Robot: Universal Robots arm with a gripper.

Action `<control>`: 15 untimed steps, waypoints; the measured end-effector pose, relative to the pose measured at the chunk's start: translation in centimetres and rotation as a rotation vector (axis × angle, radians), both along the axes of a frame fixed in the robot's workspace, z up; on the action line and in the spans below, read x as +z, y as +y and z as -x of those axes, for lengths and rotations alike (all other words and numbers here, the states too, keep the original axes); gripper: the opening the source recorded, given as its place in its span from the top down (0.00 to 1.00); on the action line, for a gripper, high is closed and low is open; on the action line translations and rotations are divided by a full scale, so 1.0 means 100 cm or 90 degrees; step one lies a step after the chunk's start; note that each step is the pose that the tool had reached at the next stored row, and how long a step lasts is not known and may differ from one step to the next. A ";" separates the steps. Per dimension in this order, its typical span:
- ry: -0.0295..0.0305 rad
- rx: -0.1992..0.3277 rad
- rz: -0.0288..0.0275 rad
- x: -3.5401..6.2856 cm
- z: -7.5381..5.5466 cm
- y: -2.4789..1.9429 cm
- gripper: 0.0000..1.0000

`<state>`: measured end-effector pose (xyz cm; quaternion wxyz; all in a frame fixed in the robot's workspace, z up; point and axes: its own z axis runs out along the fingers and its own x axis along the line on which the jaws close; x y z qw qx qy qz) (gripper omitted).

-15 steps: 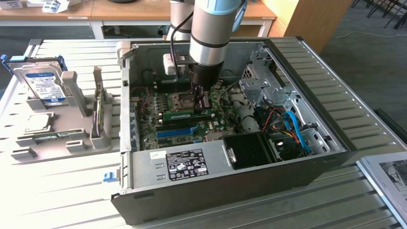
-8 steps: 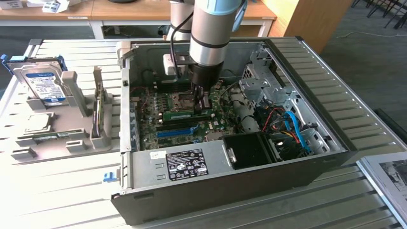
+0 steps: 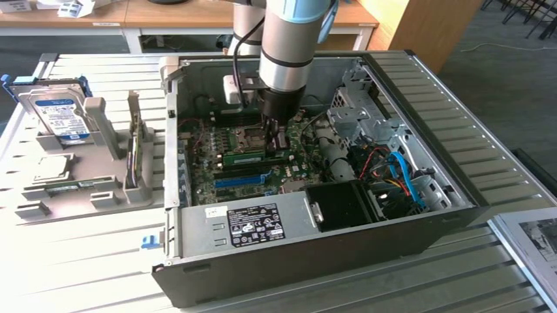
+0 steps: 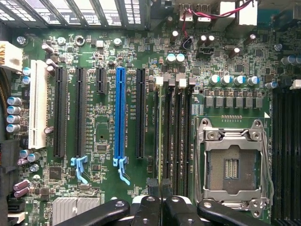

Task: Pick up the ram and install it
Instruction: 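Insert the ram into the slot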

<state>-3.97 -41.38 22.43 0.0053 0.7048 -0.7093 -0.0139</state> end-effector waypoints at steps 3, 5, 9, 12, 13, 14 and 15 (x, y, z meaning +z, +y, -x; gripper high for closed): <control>0.0000 0.000 0.0000 -0.0012 0.000 0.0000 0.88; 0.0000 0.000 0.0001 -0.0019 0.000 0.0000 0.88; 0.0000 0.000 0.0000 -0.0033 0.000 0.0000 0.88; 0.0000 0.000 0.0001 -0.0037 0.000 0.0000 0.88; 0.0001 0.000 0.0001 -0.0037 0.000 0.0000 0.88; 0.0001 0.000 0.0001 -0.0038 0.000 0.0000 0.88; 0.0000 0.000 0.0000 -0.0038 0.000 0.0000 0.88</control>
